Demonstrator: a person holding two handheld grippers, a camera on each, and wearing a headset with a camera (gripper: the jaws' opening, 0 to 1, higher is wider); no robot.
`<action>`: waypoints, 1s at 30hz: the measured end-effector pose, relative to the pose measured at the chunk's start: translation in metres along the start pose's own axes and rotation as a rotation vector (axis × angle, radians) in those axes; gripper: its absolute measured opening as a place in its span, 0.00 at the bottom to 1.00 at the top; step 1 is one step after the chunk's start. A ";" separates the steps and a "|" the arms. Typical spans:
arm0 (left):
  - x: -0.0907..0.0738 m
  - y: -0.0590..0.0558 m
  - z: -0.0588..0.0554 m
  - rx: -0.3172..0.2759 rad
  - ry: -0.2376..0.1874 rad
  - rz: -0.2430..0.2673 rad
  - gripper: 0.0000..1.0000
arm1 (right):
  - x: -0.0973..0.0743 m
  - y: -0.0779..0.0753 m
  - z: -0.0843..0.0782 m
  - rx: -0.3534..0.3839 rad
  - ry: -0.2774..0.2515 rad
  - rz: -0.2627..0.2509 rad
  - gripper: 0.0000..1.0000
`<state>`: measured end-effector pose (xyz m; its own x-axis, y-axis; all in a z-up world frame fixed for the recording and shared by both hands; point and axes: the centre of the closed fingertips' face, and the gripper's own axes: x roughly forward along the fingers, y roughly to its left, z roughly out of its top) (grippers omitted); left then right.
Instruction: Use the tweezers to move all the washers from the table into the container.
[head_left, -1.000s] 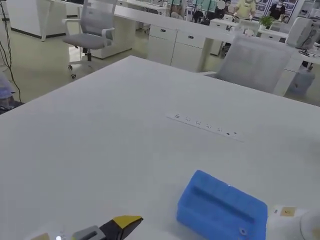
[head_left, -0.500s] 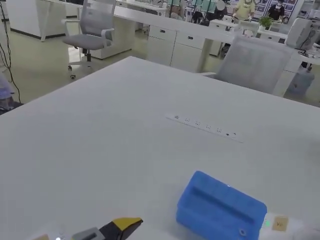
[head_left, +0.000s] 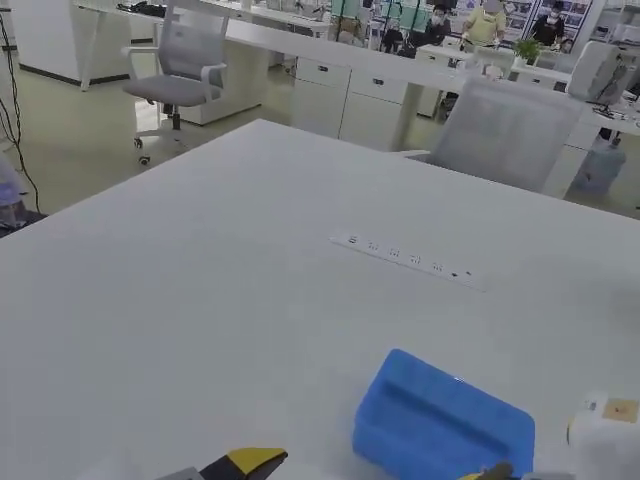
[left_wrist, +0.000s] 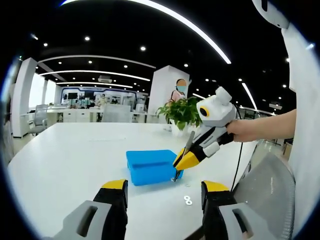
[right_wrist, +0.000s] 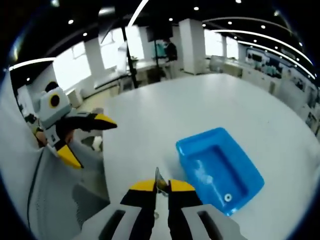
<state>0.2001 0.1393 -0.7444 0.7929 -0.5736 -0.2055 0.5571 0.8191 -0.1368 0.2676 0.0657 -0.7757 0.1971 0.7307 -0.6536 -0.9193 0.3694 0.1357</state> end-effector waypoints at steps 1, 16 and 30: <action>0.000 0.000 0.000 0.000 0.000 0.000 0.59 | -0.001 -0.002 0.002 0.002 -0.001 -0.003 0.04; 0.000 0.001 0.001 -0.001 -0.006 0.007 0.59 | -0.008 -0.045 0.018 0.044 -0.024 -0.063 0.04; 0.000 0.000 -0.002 -0.006 0.005 0.000 0.57 | 0.013 -0.094 0.000 0.150 0.043 -0.116 0.04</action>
<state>0.1996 0.1395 -0.7460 0.7915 -0.5738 -0.2103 0.5559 0.8190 -0.1425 0.3568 0.0403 -0.7975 0.2808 0.6540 -0.7024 -0.8296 0.5334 0.1650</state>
